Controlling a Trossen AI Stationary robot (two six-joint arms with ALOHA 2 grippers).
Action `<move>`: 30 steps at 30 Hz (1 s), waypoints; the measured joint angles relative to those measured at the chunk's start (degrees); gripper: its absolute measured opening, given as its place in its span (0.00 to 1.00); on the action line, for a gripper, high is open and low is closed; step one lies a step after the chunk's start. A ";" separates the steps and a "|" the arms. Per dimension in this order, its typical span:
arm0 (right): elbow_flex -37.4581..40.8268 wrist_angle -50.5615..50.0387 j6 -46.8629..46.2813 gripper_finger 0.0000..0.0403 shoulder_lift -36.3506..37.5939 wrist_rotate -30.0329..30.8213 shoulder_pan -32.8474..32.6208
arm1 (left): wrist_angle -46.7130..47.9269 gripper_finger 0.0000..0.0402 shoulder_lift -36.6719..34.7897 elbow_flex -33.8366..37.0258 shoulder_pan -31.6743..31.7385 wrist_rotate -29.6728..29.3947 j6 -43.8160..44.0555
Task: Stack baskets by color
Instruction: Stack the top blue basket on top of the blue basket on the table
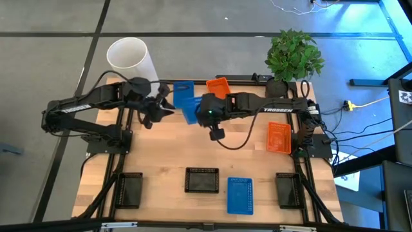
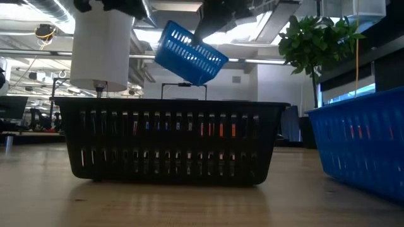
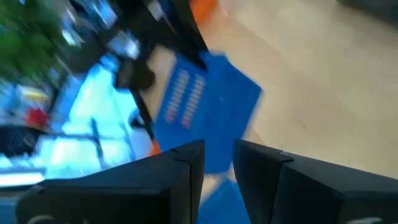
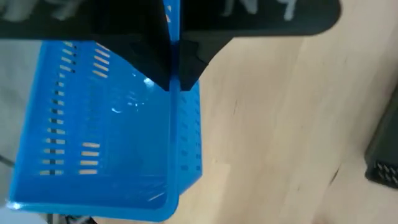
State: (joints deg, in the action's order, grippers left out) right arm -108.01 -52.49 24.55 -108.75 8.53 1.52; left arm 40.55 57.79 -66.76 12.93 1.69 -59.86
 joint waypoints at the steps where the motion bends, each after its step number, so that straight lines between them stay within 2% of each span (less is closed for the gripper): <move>1: 0.00 0.00 1.34 0.02 0.00 -0.02 0.00 | -1.19 0.19 0.00 0.00 0.00 0.72 -0.24; 9: 0.00 -0.28 13.46 0.02 0.00 0.28 -0.01 | -3.27 0.15 5.34 0.02 0.02 2.37 1.07; 13: -0.02 -1.80 17.89 0.02 0.00 3.25 -0.26 | -3.28 0.12 7.56 0.00 0.02 2.32 2.71; 25: -0.02 -5.36 19.38 0.02 0.00 4.81 -0.66 | -3.87 0.10 11.06 0.07 -0.03 -1.78 2.82; 30: -0.02 -5.44 17.94 0.02 0.00 4.92 -0.63 | -4.90 0.10 10.92 0.00 -2.45 -5.59 4.65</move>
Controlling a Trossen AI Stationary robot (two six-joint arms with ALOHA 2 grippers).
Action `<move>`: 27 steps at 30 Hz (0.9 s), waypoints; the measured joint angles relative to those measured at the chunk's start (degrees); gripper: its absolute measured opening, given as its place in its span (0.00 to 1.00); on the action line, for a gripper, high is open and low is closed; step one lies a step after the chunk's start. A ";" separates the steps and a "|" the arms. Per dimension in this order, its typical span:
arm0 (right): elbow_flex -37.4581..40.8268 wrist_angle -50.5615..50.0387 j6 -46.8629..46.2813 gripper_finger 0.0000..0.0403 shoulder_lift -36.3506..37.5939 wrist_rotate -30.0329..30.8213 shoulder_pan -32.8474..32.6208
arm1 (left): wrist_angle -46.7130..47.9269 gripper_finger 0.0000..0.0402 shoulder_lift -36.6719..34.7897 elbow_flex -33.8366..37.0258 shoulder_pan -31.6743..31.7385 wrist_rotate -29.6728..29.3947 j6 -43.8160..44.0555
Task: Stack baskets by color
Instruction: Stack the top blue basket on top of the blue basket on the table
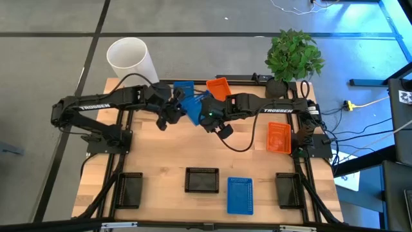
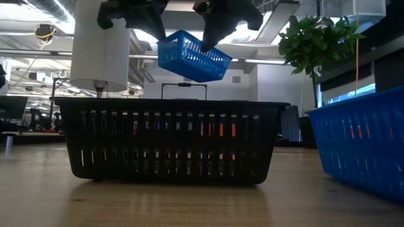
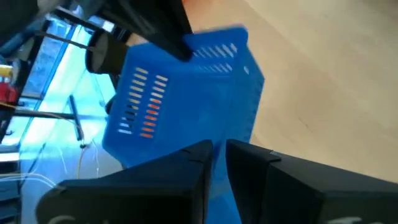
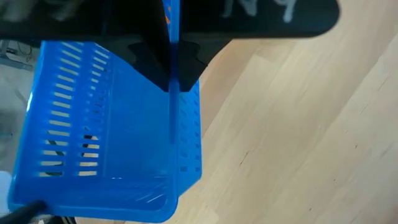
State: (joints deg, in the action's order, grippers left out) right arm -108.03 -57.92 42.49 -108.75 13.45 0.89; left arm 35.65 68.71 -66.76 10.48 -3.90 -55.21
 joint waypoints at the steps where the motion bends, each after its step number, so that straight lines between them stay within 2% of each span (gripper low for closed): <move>1: 0.00 -0.05 0.01 0.02 0.00 0.01 0.00 | -0.92 0.10 -0.01 0.00 -0.59 -1.47 1.05; 6: 0.00 -0.04 0.01 0.02 0.00 0.00 0.00 | -2.31 0.10 0.24 0.00 -2.86 -9.21 3.09; 27: 0.02 -0.58 0.01 0.02 0.00 0.05 0.02 | -1.76 0.10 0.68 -0.04 -7.38 -8.90 5.65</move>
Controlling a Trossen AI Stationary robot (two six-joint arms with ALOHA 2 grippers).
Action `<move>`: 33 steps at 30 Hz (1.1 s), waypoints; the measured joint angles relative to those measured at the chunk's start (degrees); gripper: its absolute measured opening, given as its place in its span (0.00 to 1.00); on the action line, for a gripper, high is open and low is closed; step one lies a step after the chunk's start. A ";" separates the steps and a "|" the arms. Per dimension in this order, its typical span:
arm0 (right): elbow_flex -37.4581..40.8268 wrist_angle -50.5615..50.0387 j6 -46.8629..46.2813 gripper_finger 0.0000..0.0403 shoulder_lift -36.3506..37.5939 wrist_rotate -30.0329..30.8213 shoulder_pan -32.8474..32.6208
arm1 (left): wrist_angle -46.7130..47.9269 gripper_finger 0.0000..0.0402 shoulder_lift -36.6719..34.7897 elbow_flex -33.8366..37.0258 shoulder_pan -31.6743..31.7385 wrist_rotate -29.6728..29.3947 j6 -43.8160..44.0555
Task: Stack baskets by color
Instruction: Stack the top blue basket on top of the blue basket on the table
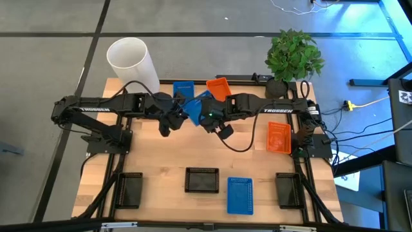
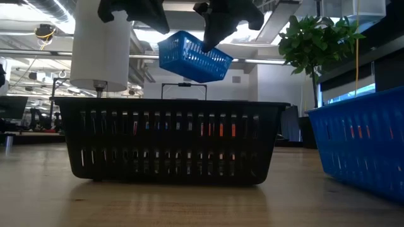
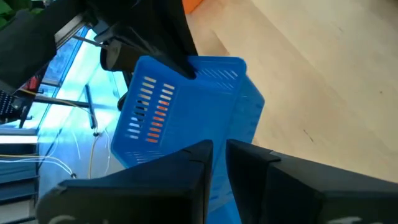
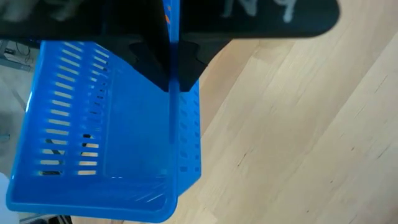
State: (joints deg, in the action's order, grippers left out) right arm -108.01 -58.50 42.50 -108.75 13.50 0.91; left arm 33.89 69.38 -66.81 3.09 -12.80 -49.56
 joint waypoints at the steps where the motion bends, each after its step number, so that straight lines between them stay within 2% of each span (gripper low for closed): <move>1: 0.00 0.00 0.00 0.02 0.00 0.00 0.00 | -0.01 0.10 0.00 0.00 -0.01 0.01 0.00; 9: 0.00 -0.11 1.61 0.02 0.00 0.03 -0.32 | 0.00 0.10 0.00 0.00 0.61 0.44 0.18; 21: 0.00 -0.13 4.01 0.02 0.00 3.75 -1.33 | 0.07 0.10 0.02 0.07 1.26 0.58 2.93; 27: 0.00 -0.13 4.66 0.02 0.01 5.95 -1.48 | 0.09 0.10 0.02 0.07 0.52 2.87 2.91; 33: 0.00 -0.13 4.72 0.02 0.02 5.93 -1.49 | 0.08 0.10 0.02 0.07 0.57 0.27 2.52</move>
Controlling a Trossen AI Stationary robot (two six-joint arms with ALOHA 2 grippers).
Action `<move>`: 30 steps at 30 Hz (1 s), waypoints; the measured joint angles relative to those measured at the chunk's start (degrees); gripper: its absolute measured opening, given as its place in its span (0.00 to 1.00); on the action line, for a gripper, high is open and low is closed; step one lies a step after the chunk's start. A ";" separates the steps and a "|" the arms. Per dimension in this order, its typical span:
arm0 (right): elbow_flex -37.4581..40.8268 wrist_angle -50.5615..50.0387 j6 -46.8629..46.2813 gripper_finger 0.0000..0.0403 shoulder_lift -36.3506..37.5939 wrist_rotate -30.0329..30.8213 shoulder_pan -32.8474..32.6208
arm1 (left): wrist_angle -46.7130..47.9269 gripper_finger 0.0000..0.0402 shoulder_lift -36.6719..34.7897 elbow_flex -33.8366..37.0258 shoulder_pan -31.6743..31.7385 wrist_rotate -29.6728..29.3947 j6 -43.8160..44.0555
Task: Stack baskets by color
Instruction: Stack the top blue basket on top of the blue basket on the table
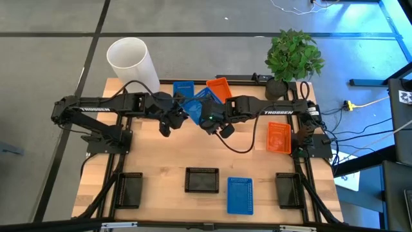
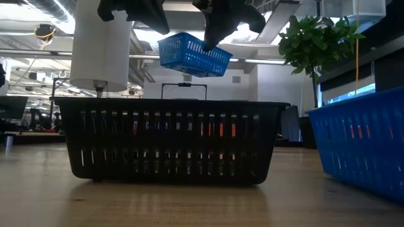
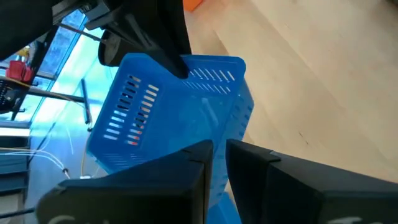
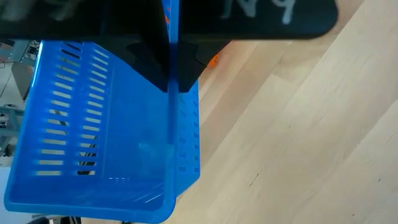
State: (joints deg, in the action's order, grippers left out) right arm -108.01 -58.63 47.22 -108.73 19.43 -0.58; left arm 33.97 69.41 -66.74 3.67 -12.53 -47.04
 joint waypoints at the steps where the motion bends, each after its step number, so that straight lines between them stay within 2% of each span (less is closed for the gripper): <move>1: 0.00 0.00 0.00 0.02 0.00 0.01 0.00 | 0.03 0.10 0.00 0.00 -0.01 -0.05 -0.01; 8: 0.00 0.04 1.36 0.02 0.00 0.02 -0.09 | 0.93 0.10 0.94 0.06 0.04 -0.34 -0.07; 19: 0.07 -0.34 1.38 0.01 0.00 0.03 -0.28 | 0.36 0.10 4.93 -0.02 0.05 -4.74 -4.76; 30: 0.07 -0.71 1.49 0.01 0.02 0.03 -0.52 | 0.38 0.10 7.65 0.00 0.06 -4.58 -6.89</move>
State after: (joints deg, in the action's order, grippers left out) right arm -107.94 -59.34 48.71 -108.71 19.45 -1.10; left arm 34.35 77.06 -66.74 3.73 -17.11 -53.93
